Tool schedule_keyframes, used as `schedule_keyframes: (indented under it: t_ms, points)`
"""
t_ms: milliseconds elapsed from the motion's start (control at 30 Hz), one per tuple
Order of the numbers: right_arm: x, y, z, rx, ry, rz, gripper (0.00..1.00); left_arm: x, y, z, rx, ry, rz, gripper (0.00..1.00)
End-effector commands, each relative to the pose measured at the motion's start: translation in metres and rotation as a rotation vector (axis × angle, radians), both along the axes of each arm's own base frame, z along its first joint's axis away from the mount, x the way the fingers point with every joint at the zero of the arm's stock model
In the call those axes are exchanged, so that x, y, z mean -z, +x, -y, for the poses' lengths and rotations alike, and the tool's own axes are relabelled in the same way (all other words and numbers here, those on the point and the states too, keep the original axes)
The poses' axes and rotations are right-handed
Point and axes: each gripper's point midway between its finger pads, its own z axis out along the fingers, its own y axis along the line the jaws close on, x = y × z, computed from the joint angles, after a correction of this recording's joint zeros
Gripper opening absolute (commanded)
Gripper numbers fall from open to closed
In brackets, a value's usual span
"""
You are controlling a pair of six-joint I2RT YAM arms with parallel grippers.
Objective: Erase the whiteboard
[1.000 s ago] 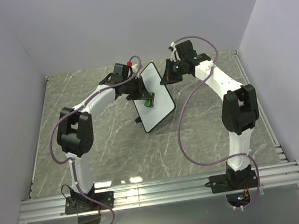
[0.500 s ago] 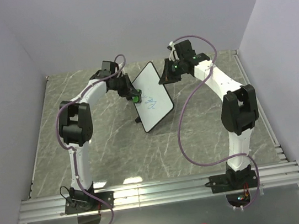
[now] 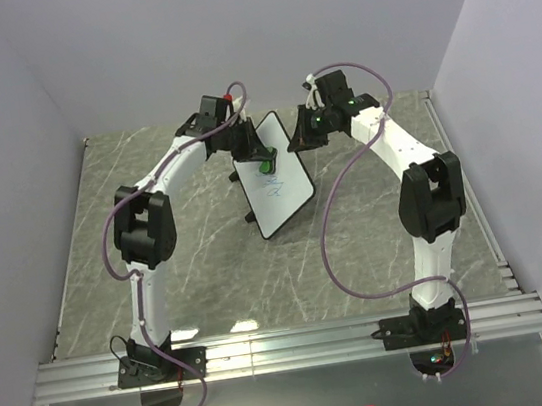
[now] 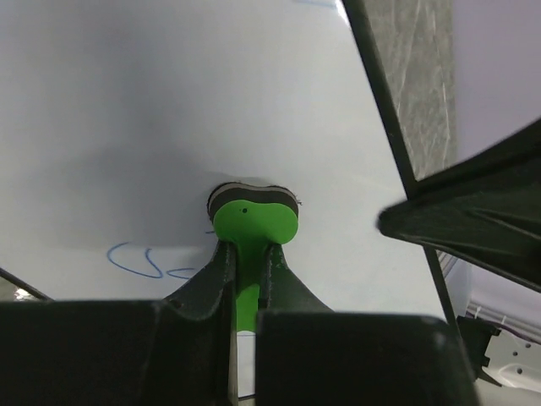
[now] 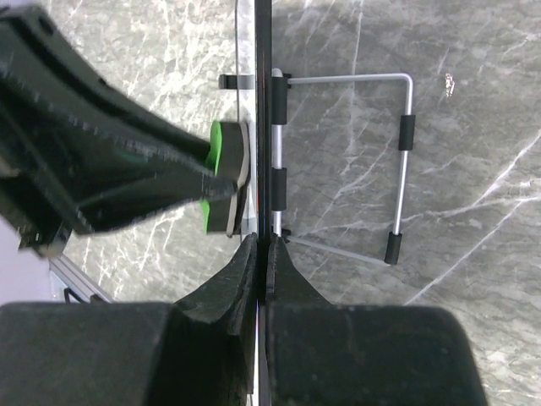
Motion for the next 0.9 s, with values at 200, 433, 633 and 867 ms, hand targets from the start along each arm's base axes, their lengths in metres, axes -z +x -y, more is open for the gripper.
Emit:
schedule_keyframes:
  t_ms: [200,433,633,867]
  points:
    - [-0.012,-0.006,-0.027,-0.062,0.070,-0.012,0.00,0.001,-0.034,0.002,0.014,0.010,-0.007,0.00]
    - [-0.008,-0.014,-0.034,-0.051,0.135,-0.067,0.00,0.048,0.005,-0.054,-0.191,0.055,-0.034,0.00]
    - [-0.004,-0.028,-0.043,-0.041,0.217,-0.128,0.00,0.078,0.021,-0.079,-0.281,0.065,-0.058,0.00]
    - [0.000,-0.027,-0.046,-0.045,0.214,-0.153,0.00,0.054,0.021,-0.053,-0.203,-0.010,-0.003,0.00]
